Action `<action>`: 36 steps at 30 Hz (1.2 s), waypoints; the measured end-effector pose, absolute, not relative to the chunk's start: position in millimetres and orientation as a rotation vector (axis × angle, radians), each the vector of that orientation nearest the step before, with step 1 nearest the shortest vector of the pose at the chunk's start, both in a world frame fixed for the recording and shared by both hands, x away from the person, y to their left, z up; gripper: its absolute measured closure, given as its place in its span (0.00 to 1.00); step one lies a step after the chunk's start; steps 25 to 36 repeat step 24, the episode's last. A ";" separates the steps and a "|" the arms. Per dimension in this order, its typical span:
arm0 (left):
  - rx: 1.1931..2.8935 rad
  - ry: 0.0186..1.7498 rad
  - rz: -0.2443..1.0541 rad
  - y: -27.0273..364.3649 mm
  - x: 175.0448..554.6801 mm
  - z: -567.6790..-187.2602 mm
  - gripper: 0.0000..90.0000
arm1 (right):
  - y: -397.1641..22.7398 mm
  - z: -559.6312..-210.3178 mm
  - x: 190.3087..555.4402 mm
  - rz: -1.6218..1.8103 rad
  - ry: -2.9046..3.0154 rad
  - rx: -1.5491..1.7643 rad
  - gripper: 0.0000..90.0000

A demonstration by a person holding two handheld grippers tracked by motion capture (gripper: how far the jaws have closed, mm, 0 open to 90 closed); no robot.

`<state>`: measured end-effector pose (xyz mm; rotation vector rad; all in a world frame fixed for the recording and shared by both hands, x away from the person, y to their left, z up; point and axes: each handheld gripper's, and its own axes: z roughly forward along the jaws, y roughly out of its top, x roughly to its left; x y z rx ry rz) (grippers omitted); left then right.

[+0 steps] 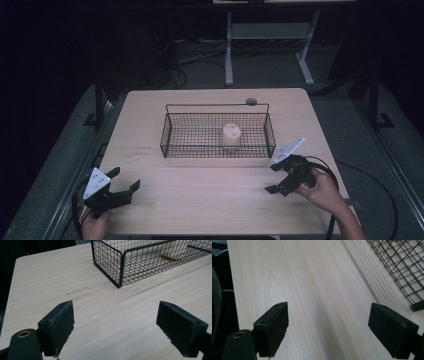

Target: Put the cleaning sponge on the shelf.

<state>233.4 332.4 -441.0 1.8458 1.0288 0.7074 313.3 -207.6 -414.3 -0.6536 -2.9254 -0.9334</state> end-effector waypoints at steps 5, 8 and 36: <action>1.847 1.030 0.707 332.0 233.5 -441.2 0.15 | -213.5 -418.1 306.7 -0.951 -2.914 -0.686 0.18; 1.844 1.028 0.706 331.4 233.1 -441.3 0.15 | -217.1 -420.5 303.4 -0.951 -2.906 -0.702 0.18; 1.853 1.020 0.706 330.5 234.7 -441.7 0.15 | -228.6 -428.5 279.4 -0.993 -2.892 -0.758 0.17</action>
